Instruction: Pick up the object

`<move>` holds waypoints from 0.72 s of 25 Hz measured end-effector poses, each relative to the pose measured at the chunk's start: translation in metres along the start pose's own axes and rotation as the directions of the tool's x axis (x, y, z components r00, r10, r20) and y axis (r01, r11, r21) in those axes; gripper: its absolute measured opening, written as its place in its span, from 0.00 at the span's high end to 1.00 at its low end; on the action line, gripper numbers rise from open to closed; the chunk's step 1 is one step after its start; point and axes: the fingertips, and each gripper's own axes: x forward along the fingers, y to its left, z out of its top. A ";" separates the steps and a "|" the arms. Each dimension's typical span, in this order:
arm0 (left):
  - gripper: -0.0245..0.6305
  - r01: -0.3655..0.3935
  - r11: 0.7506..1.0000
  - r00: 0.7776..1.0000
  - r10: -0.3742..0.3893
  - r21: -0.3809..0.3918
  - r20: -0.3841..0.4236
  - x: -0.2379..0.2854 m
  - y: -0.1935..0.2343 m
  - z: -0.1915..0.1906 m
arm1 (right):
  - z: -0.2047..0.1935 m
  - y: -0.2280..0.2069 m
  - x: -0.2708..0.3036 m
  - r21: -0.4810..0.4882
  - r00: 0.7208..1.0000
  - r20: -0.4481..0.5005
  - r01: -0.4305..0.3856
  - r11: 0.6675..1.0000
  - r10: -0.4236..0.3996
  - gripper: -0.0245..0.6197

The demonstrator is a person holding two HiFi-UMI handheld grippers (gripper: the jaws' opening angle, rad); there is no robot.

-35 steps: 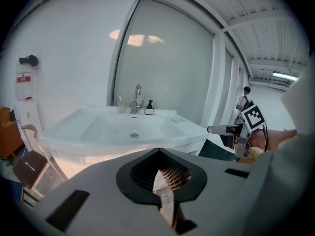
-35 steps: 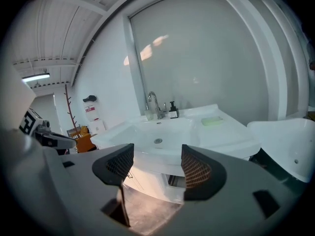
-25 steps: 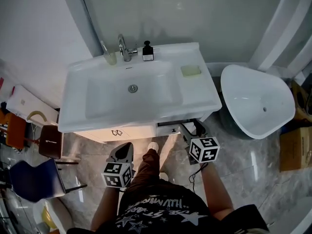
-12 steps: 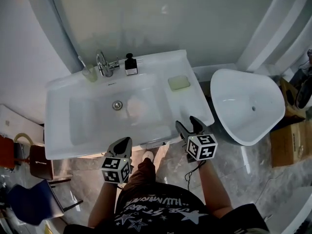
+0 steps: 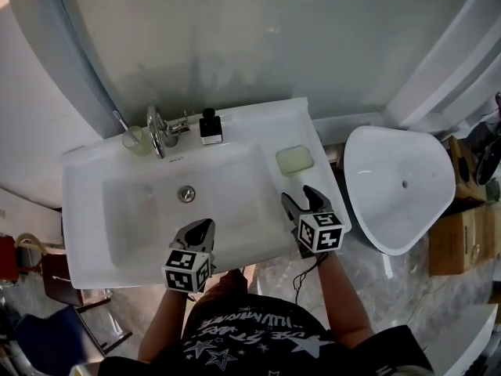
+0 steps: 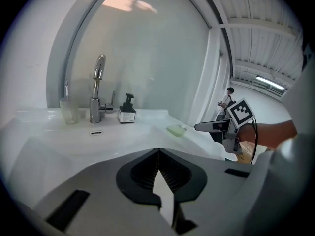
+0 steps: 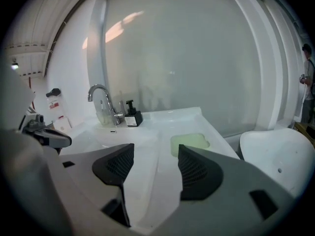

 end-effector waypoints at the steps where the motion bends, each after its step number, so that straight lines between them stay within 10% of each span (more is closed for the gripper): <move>1: 0.94 0.003 1.000 1.000 -0.003 -0.005 -0.001 0.006 0.004 0.004 | 0.002 -0.001 0.009 0.002 1.000 -0.013 -0.001 1.000 0.001 0.50; 18: 0.94 0.058 0.997 0.997 -0.061 -0.049 -0.056 0.070 0.043 0.021 | -0.012 -0.027 0.108 -0.085 0.974 -0.215 0.053 0.995 -0.070 0.66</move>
